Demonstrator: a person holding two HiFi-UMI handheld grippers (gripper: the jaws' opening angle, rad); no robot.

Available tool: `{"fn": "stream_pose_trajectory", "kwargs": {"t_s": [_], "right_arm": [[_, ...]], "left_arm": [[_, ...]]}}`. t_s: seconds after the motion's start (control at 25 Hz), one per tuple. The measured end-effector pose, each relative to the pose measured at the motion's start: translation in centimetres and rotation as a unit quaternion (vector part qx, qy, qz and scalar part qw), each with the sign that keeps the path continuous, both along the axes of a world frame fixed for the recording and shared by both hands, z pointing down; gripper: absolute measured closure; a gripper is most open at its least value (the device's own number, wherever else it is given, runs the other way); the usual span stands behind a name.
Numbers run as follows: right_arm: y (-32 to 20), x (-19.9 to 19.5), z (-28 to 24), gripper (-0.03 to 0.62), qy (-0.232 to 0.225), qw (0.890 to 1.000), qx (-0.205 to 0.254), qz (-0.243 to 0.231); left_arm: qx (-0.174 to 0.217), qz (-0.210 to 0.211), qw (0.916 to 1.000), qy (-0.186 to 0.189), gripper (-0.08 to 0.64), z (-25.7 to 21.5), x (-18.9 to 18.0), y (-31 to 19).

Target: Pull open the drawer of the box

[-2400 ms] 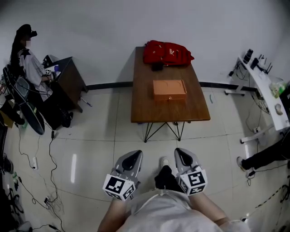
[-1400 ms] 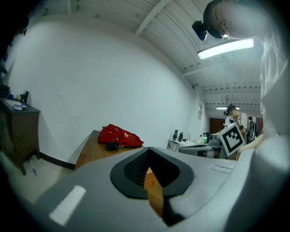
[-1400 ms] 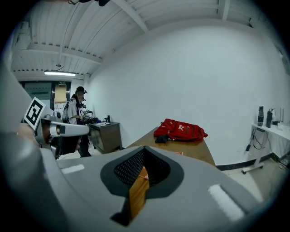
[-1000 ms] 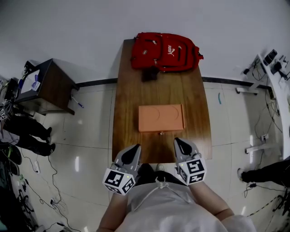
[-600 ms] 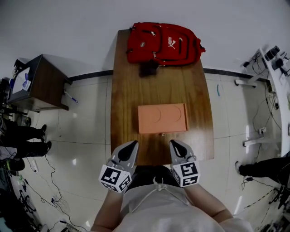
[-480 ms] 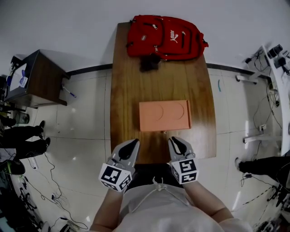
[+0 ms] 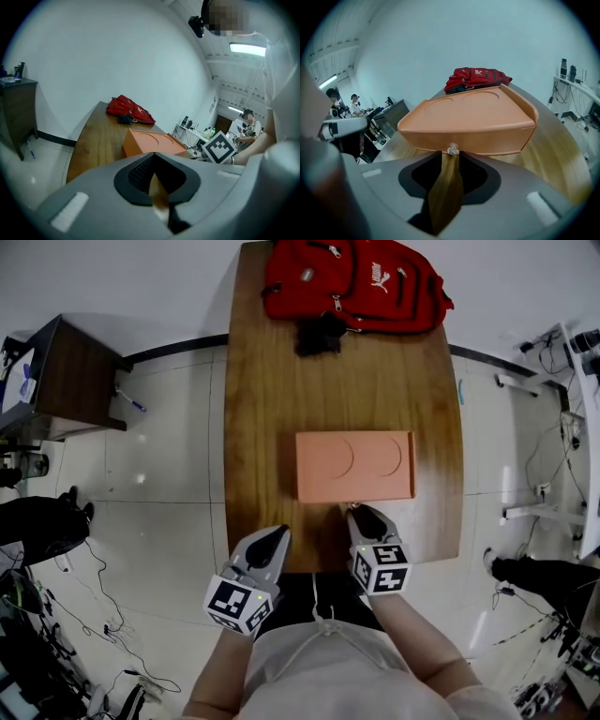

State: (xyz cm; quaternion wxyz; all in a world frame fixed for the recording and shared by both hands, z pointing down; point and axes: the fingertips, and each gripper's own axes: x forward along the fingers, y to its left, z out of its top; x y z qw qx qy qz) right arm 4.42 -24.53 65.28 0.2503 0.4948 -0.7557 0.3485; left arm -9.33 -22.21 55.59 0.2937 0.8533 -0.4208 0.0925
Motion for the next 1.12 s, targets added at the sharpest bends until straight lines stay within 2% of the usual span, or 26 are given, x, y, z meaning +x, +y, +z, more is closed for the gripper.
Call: {"fn": "stream_pose_trajectory", "kwargs": {"t_s": [0.16, 0.28, 0.36, 0.76, 1.12], "right_arm": [[-0.9, -0.2, 0.3, 0.483, 0.007, 1.0, -0.005, 0.015], [-1.2, 0.0, 0.6, 0.525, 0.009, 0.999, -0.016, 0.03], [-1.1, 0.1, 0.6, 0.526, 0.011, 0.999, -0.02, 0.034], [-0.2, 0.3, 0.5, 0.518, 0.033, 0.999, -0.017, 0.019], [3.7, 0.5, 0.7, 0.518, 0.028, 0.999, -0.034, 0.008]], "left_arm": [[-0.005, -0.006, 1.0, 0.006, 0.555, 0.2, -0.8, -0.5], [-0.007, -0.005, 0.9999, 0.005, 0.555, 0.5, -1.0, -0.7], [-0.009, -0.004, 0.9999, 0.007, 0.555, 0.6, -0.9, -0.6], [-0.003, 0.004, 0.9999, 0.011, 0.555, -0.3, 0.2, 0.0], [-0.003, 0.01, 0.9999, 0.01, 0.555, -0.5, 1.7, 2.2]]}}
